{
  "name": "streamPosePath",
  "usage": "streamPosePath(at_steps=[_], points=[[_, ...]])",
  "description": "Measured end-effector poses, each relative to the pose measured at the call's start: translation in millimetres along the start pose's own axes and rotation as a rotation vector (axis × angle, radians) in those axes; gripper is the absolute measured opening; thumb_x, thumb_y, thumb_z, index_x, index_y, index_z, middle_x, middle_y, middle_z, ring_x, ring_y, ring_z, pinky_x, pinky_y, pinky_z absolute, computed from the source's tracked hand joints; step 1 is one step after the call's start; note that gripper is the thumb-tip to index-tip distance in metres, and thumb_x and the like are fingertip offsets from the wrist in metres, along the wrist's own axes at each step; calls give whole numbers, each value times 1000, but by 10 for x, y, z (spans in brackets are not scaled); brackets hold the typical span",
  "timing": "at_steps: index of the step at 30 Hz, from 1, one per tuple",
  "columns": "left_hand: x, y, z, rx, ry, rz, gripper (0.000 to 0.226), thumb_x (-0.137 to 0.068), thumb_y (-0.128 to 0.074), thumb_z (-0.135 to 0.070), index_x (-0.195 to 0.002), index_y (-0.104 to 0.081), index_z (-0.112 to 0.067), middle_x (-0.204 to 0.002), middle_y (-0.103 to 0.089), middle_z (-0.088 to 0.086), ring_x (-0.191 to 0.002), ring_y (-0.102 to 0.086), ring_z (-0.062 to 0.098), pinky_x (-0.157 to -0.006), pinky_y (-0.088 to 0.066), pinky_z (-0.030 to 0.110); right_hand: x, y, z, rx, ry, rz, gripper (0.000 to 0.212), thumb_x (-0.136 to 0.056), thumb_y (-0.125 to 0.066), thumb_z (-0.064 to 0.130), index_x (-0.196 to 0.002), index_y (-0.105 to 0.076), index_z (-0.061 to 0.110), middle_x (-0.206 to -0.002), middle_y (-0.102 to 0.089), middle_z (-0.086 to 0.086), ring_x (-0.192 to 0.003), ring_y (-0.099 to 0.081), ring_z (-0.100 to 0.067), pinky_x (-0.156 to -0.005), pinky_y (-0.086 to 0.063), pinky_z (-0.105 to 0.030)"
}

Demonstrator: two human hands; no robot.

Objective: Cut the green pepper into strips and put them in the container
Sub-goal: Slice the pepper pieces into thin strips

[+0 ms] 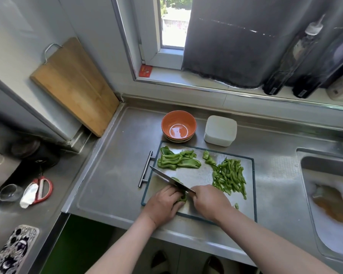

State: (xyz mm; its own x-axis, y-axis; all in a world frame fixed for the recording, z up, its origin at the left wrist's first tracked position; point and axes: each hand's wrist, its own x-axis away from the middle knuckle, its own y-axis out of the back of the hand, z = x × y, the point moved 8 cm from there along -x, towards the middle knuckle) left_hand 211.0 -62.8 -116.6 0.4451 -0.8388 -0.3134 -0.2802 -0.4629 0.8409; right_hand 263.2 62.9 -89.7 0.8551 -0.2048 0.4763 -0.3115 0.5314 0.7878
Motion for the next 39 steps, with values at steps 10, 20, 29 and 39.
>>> streamPosePath(at_steps=[10,20,29,39], points=[[73,-44,14,25,21,-12,18,-90,-68,-25,-103,-72,-13,-103,-68,2,-102,-61,20,-90,-51,31,418,15,-188,85,8,-39,16,-93,-39,22,-80,-48,22,-74,-54,-2,-69,-50,-29,-53,-30,-36],[75,-25,17,73,26,-38,14,-92,-67,-22,-101,-71,-12,-105,-67,3,-104,-60,19,-89,-52,29,195,-38,-163,-2,-88,87,23,-95,-41,19,-88,-63,21,-84,-60,-4,-79,-58,-28,-63,-42,-33],[87,-38,-83,-34,-36,-9,16,-95,-60,-21,-103,-68,-10,-104,-65,5,-98,-58,22,-79,-54,34,-51,-92,-27,-49,-94,32,27,-101,-41,36,-84,-59,25,-93,-68,-8,-83,-62,-30,-66,-41,-32],[118,-46,-54,-36,1,-20,22,-93,-59,-24,-107,-70,-11,-103,-68,6,-99,-59,22,-82,-54,33,355,4,-7,71,9,-32,26,-94,-39,22,-68,-40,19,-68,-51,-4,-66,-50,-31,-52,-30,-36]])
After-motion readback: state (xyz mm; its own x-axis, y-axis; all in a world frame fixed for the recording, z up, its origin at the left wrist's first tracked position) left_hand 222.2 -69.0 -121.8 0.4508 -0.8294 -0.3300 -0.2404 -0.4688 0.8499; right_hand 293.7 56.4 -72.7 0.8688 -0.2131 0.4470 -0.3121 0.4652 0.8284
